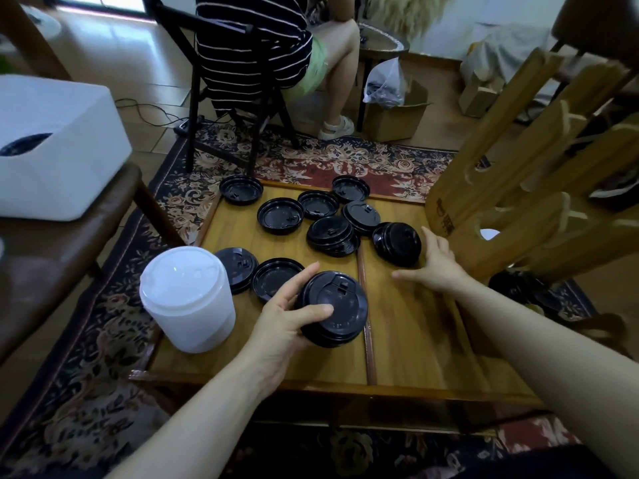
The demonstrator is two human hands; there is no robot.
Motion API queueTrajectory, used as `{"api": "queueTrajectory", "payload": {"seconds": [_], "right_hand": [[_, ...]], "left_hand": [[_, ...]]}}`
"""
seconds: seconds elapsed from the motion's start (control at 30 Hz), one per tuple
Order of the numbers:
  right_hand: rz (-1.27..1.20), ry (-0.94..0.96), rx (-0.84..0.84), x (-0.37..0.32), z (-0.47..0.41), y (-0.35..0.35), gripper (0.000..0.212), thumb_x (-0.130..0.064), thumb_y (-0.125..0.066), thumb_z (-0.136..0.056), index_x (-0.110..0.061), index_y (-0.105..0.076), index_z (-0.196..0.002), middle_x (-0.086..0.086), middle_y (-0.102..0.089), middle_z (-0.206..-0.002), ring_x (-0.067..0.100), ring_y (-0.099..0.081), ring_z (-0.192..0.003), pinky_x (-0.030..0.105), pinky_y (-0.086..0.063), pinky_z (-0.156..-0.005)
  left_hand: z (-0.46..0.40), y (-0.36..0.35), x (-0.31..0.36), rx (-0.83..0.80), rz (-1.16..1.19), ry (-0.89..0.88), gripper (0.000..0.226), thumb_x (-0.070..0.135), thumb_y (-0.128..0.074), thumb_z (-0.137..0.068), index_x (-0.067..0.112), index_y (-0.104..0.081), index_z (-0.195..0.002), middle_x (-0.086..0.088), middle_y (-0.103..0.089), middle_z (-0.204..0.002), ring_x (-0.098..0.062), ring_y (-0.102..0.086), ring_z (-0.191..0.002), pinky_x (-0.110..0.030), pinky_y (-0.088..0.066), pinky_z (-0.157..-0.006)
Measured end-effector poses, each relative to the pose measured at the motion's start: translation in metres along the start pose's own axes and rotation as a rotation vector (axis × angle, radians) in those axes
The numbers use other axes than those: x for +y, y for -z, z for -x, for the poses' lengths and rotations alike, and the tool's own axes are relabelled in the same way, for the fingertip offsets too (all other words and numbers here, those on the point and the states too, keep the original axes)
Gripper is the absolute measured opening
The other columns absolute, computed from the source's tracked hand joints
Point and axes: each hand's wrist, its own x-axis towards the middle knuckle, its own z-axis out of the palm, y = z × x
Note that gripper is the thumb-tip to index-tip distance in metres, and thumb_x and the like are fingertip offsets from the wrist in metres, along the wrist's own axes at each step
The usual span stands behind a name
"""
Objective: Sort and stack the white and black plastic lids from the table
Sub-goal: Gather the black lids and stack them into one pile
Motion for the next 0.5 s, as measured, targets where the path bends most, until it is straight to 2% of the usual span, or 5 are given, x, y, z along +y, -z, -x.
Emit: {"api": "queueTrajectory", "payload": {"seconds": [0.1, 0.27, 0.4, 0.5], "right_hand": [[0.024, 0.070, 0.042, -0.014, -0.012, 0.007, 0.117, -0.045, -0.082, -0.073, -0.025, -0.003, -0.157, 0.008, -0.003, -0.163, 0.032, -0.006, -0.150, 0.049, -0.017, -0.120], [0.109, 0.120, -0.034, -0.029, -0.036, 0.008, 0.110, -0.041, -0.082, -0.075, -0.031, -0.009, -0.157, 0.008, -0.007, -0.163, 0.032, -0.004, -0.150, 0.049, -0.016, -0.120], [0.162, 0.094, -0.088, -0.023, -0.032, 0.003, 0.091, -0.038, -0.080, -0.077, -0.033, -0.026, -0.150, 0.012, -0.026, -0.148, 0.034, -0.030, -0.139, 0.047, -0.036, -0.112], [0.238, 0.116, -0.108, -0.017, -0.011, 0.001, 0.084, -0.035, -0.080, -0.077, -0.033, -0.031, -0.146, 0.009, -0.029, -0.141, 0.031, -0.038, -0.132, 0.044, -0.045, -0.104]], "left_hand": [[0.004, -0.002, -0.001, 0.016, -0.005, 0.009, 0.073, 0.005, -0.077, -0.058, 0.034, -0.068, -0.124, -0.001, -0.073, -0.118, -0.023, -0.069, -0.109, -0.034, -0.059, -0.075], [0.003, -0.002, 0.000, 0.008, -0.021, 0.024, 0.067, 0.000, -0.075, -0.064, 0.034, -0.069, -0.121, -0.001, -0.073, -0.117, -0.021, -0.070, -0.105, -0.033, -0.059, -0.073], [-0.001, 0.002, 0.003, 0.030, -0.034, 0.013, 0.062, -0.007, -0.070, -0.076, 0.033, -0.067, -0.123, -0.002, -0.072, -0.119, -0.022, -0.069, -0.109, -0.033, -0.058, -0.074], [-0.003, 0.003, 0.002, 0.037, -0.024, 0.005, 0.063, -0.007, -0.071, -0.073, 0.034, -0.068, -0.122, -0.002, -0.072, -0.119, -0.023, -0.068, -0.110, -0.035, -0.058, -0.076]]}}
